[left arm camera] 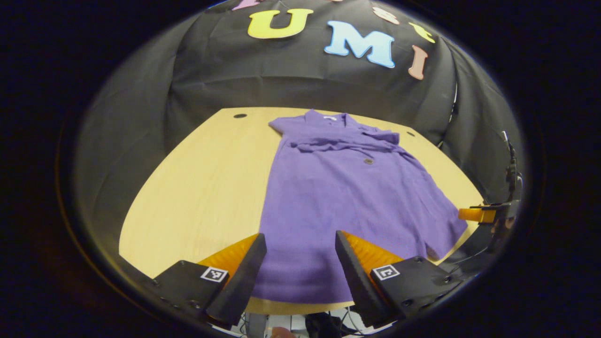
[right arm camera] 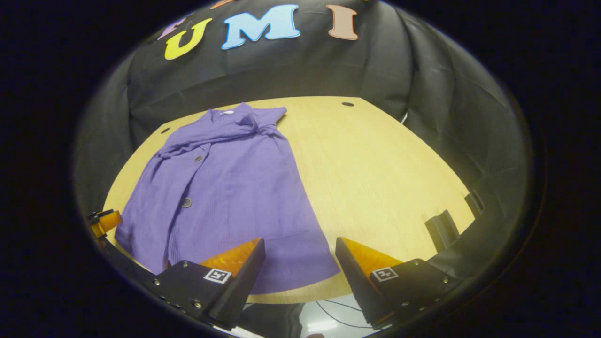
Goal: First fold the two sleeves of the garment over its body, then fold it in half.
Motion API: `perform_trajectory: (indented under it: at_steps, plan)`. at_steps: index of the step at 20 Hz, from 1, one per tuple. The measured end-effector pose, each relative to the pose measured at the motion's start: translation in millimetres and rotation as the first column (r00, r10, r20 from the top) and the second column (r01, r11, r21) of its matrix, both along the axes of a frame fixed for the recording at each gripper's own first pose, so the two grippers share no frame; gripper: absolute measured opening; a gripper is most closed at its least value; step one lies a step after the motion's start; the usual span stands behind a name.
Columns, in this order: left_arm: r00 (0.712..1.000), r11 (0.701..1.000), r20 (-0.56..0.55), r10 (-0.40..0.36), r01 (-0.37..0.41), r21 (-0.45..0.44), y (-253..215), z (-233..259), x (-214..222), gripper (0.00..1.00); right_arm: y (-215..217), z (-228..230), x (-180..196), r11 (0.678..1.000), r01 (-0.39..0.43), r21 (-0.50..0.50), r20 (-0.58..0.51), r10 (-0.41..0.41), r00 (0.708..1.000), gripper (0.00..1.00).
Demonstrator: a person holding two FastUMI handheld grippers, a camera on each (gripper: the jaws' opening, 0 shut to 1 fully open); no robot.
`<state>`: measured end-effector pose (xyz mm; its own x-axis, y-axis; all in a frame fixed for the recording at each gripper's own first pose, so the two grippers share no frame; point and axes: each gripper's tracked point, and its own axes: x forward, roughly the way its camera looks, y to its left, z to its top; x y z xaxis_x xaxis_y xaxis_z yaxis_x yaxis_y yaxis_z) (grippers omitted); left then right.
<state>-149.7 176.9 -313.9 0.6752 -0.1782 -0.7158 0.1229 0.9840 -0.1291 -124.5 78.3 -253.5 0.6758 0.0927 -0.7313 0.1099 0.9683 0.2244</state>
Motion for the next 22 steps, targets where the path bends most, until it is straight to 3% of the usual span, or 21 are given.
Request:
perform_trajectory:
  at_steps: [11,15,17,18,20,21,22]
  plan:
    - [0.999,0.996,-0.035,-0.014,0.017,0.087,3,-25,-34,0.95,12,-28,-11,1.0,-0.023,0.007,-0.068,0.024,0.997,0.92]
    - [0.999,0.992,-0.035,-0.039,0.043,0.12,-10,-27,-33,0.99,18,-28,-11,0.999,-0.03,0.019,-0.066,0.031,0.997,0.98]
    - [0.999,0.994,-0.03,-0.027,0.03,0.109,-13,-26,-30,0.8,22,-28,-8,0.998,-0.062,0.024,-0.069,0.064,0.996,0.95]
    - [0.999,0.994,-0.025,-0.024,0.026,0.102,-15,-26,-29,0.74,25,-26,-7,0.997,-0.069,0.029,-0.063,0.071,0.995,0.82]
    - [0.999,0.995,-0.026,-0.027,0.029,0.091,-20,-24,-27,0.48,32,-25,-5,0.997,-0.063,0.048,-0.058,0.066,0.996,0.57]
    - [0.999,0.996,-0.031,-0.025,0.028,0.083,-22,-25,-27,0.4,33,-24,-4,0.998,-0.042,0.054,-0.066,0.046,0.997,0.45]
    - [0.999,0.997,-0.037,-0.021,0.024,0.079,-24,-25,-27,0.24,33,-24,-5,0.998,-0.042,0.053,-0.073,0.045,0.996,0.33]
